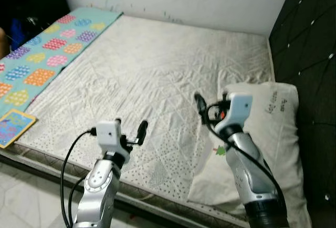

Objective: Clean up the room

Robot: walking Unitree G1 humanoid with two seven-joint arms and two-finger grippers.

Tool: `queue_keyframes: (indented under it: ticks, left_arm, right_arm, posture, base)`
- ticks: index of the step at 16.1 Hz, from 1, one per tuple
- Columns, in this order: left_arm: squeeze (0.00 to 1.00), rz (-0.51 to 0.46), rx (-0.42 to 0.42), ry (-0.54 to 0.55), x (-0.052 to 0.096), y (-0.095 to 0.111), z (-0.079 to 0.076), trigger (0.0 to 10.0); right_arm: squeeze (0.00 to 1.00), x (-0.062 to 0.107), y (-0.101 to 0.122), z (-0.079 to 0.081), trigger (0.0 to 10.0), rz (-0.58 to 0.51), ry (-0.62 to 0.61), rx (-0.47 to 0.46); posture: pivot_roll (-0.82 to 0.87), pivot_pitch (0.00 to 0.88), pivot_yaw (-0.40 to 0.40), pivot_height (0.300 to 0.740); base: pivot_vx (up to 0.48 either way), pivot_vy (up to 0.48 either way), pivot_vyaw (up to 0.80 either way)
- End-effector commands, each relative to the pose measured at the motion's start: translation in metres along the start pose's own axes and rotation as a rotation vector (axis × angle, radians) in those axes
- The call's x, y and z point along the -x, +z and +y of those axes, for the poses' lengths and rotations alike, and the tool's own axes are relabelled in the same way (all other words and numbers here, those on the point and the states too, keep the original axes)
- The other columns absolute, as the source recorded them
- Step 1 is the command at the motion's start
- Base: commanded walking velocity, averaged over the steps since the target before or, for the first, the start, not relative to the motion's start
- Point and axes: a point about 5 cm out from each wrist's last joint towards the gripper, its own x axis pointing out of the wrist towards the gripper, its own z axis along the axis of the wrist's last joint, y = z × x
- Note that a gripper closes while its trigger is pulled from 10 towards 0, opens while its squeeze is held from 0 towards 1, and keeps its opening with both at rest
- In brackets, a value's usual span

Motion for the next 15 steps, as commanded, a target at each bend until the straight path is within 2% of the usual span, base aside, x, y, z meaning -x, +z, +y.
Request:
queue_keyframes:
  ticks: [1, 4, 6, 8, 9, 11, 13, 15]
  left_arm:
    - [0.0, 0.001, -0.014, -0.009, -0.005, -0.001, 0.001, 10.0]
    - [0.0, 0.027, -0.003, 0.023, -0.013, -0.01, 0.009, 10.0]
    - [0.0, 0.045, 0.0, 0.015, -0.025, -0.012, 0.01, 10.0]
    - [0.0, 0.088, -0.003, -0.009, -0.035, -0.015, 0.006, 10.0]
    - [0.0, 0.095, 0.028, 0.002, -0.04, -0.015, 0.008, 10.0]
    - [0.0, 0.093, 0.045, 0.011, -0.043, -0.015, 0.01, 10.0]
    - [0.0, 0.117, 0.101, 0.041, -0.049, -0.018, 0.015, 10.0]
    - [0.0, 0.118, 0.106, 0.035, -0.052, -0.017, 0.015, 10.0]
  right_arm:
    - [0.0, 0.004, -0.015, -0.009, 10.0, 0.051, -0.037, 0.028]
    - [0.0, 0.008, -0.045, -0.014, 10.0, 0.134, -0.086, 0.012]
    - [0.0, 0.002, -0.061, -0.008, 10.0, 0.186, -0.081, 0.028]
    - [0.0, -0.006, -0.064, -0.007, 10.0, 0.209, -0.074, 0.021]
    - [0.0, -0.012, -0.062, -0.01, 10.0, 0.21, -0.083, 0.017]
    - [0.0, -0.014, -0.062, -0.01, 10.0, 0.209, -0.084, 0.019]
    - [0.0, -0.021, -0.062, -0.007, 10.0, 0.203, -0.059, 0.053]
    - [0.0, -0.024, -0.061, -0.007, 10.0, 0.206, -0.053, 0.056]
  posture:
    - [-0.09, 0.0, 0.009, 0.74]
    - [-0.1, 0.0, 0.035, 0.74]
    - [-0.1, 0.0, 0.045, 0.74]
    - [-0.11, 0.0, 0.051, 0.74]
    - [-0.12, 0.0, 0.052, 0.74]
    - [-0.12, 0.0, 0.051, 0.74]
    - [-0.13, 0.0, 0.05, 0.74]
    - [-0.13, 0.0, 0.048, 0.74]
  base:
    - [0.0, 0.0, 0.0]
    - [0.0, 0.0, -0.8]
    - [0.0, 0.0, -0.8]
    - [0.0, 0.0, -0.8]
    - [0.0, 0.0, -0.8]
    - [0.0, 0.0, -0.8]
    - [0.0, 0.0, -0.8]
    - [0.0, 0.0, -0.8]
